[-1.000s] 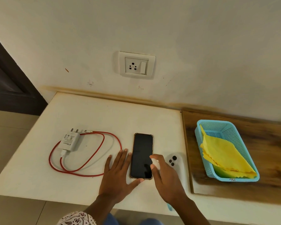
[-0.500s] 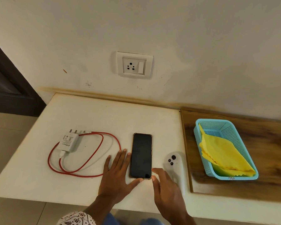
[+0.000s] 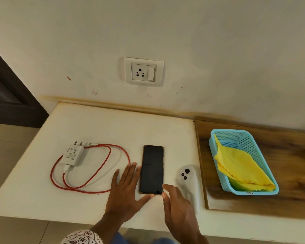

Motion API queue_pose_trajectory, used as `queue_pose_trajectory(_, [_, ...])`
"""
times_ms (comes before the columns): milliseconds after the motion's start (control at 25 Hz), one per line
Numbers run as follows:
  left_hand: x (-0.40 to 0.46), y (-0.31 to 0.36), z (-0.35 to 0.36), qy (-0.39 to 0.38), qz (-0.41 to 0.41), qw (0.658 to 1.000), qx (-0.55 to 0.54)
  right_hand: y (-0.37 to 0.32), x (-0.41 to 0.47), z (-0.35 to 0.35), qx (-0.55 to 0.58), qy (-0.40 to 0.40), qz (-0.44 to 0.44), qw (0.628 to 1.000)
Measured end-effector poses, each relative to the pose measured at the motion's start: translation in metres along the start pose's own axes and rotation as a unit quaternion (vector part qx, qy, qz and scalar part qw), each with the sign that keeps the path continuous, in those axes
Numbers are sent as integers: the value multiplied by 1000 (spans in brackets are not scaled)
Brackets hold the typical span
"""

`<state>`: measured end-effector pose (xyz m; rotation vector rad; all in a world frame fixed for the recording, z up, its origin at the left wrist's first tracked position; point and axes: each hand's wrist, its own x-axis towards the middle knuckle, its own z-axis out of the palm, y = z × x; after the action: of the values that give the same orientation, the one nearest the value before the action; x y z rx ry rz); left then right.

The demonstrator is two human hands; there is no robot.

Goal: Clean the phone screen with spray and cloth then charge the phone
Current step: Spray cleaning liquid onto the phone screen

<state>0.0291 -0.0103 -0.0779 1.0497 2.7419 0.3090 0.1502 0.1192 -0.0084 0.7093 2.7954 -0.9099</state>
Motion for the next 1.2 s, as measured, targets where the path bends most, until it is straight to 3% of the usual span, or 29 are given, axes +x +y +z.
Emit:
queue_pose_trajectory(120, [0, 0, -1, -1, -2, 1000, 4, 0, 9, 0, -7, -64, 33, 997])
queue_pose_trajectory(240, [-1, 1, -1, -4, -1, 1000, 5, -4, 15, 4, 25, -46, 8, 999])
queue_pose_trajectory(640, [-1, 0, -2, 4, 11, 1000, 3, -18, 52, -11, -5, 153, -132, 979])
queue_pose_trajectory(760, [0, -1, 0, 2, 10, 1000, 1, -15, 66, -15, -31, 165, -121, 978])
queue_pose_trajectory(1000, [0, -1, 3, 8, 7, 1000, -2, -7, 81, -13, -70, 94, -45, 992])
queue_pose_trajectory(1200, [1, -1, 3, 16, 5, 1000, -10, -8, 92, -27, -70, 151, -56, 985])
